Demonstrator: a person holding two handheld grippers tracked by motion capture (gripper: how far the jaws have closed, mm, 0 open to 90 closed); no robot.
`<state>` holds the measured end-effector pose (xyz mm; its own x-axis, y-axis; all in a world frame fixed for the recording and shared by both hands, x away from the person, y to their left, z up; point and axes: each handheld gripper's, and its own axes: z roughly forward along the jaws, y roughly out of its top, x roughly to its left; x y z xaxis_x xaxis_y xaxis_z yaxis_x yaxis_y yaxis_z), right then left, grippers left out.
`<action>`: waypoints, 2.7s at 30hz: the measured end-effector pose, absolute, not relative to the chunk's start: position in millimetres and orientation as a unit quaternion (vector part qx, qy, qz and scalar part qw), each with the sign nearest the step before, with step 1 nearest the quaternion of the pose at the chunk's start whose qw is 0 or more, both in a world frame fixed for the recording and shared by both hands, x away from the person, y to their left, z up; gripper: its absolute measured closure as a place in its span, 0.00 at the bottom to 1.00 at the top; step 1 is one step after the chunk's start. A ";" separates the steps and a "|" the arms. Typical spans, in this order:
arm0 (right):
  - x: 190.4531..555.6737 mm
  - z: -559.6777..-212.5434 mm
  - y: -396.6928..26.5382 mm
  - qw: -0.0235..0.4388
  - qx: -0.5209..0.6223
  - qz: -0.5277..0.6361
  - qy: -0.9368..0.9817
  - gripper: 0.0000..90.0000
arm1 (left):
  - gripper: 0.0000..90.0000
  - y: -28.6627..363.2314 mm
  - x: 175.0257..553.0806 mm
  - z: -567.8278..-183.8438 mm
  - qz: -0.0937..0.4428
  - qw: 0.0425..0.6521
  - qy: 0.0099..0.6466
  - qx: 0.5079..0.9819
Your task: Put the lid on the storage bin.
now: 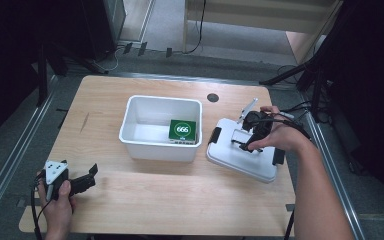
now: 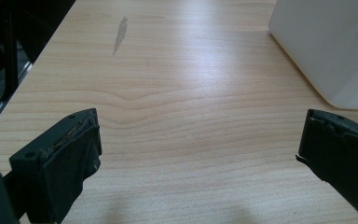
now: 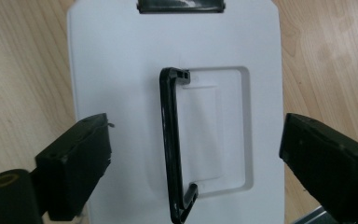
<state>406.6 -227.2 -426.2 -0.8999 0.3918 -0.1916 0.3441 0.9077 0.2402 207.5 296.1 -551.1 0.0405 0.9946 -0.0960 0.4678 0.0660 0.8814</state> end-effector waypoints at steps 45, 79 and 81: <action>408.7 -453.0 -241.2 0.129 0.175 0.076 0.973 0.89 | 0.00 295.9 207.3 -551.0 0.328 0.400 0.608 0.602; 401.6 -400.4 -238.5 0.134 0.115 0.072 0.982 0.95 | 0.00 295.6 207.1 -550.9 0.329 0.399 0.606 0.604; 401.3 -392.0 -238.9 0.137 0.109 0.071 0.982 0.95 | 0.00 295.4 207.1 -550.9 0.329 0.399 0.606 0.604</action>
